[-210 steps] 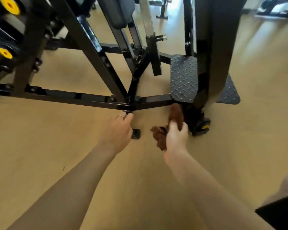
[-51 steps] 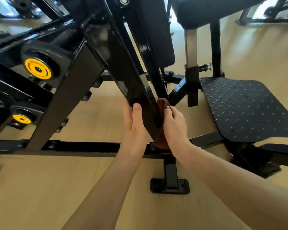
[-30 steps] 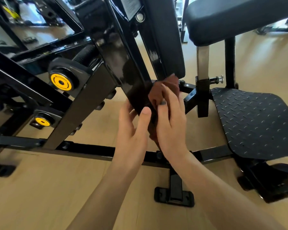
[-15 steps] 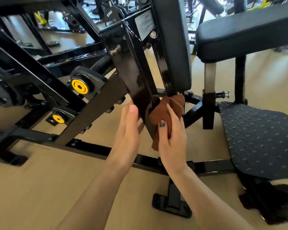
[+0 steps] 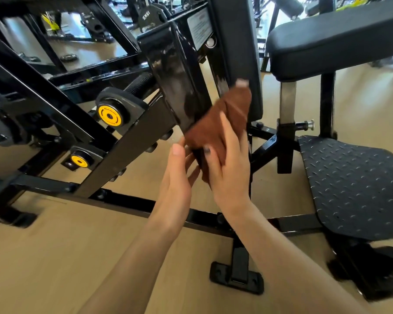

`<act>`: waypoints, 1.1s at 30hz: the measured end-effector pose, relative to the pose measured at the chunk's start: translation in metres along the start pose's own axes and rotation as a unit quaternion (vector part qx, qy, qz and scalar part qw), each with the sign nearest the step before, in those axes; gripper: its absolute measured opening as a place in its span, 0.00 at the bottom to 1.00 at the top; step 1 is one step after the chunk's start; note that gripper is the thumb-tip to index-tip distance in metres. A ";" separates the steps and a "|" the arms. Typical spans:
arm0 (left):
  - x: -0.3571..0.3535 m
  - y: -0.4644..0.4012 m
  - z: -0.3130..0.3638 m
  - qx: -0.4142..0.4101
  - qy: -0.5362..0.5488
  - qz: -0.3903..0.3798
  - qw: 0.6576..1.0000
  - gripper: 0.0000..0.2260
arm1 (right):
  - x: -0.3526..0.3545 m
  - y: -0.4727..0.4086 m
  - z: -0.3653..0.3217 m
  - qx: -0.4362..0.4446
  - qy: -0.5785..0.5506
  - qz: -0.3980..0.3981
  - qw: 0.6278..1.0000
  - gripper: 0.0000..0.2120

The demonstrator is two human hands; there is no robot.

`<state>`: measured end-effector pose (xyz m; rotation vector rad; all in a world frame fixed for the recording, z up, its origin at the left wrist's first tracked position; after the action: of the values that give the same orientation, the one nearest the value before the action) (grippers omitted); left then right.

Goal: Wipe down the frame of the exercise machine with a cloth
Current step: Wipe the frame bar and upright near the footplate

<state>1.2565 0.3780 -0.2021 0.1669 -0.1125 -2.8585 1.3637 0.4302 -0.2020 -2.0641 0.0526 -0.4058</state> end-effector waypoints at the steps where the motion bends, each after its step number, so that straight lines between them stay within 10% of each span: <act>1: -0.001 0.000 -0.001 -0.001 -0.007 0.004 1.000 0.30 | 0.003 0.026 0.011 -0.039 0.009 -0.019 0.999 0.27; 7: -0.004 -0.003 -0.005 0.015 -0.024 0.030 0.999 0.23 | 0.012 0.086 0.033 -0.143 0.015 -0.064 0.987 0.28; 16: 0.013 -0.009 -0.016 0.057 -0.021 0.004 0.998 0.27 | -0.016 -0.008 -0.008 0.151 0.117 -0.053 0.980 0.22; 20: 0.000 -0.016 -0.046 0.099 -0.091 -0.029 0.990 0.28 | -0.004 0.063 0.039 -0.061 -0.027 -0.037 0.997 0.30; 26: -0.011 -0.019 -0.112 0.132 -0.156 -0.038 0.978 0.16 | 0.019 0.179 0.117 -0.093 0.063 -0.195 0.974 0.39; 33: -0.021 -0.019 -0.130 0.112 -0.142 -0.055 0.982 0.09 | 0.033 0.226 0.122 -0.121 0.014 -0.242 0.963 0.26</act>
<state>1.2879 0.3941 -0.3304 -0.1975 -0.4984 -2.9564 1.4618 0.4104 -0.4411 -2.3055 -0.4137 -0.7578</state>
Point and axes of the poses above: each hand's wrist, its own y-axis away from the middle knuckle, its own x-axis out of the back of the hand, z = x × y, the point moved 5 cm from there along -y, towards the middle knuckle, and after that the axes turned 14 degrees about x, right-handed, at the moved point
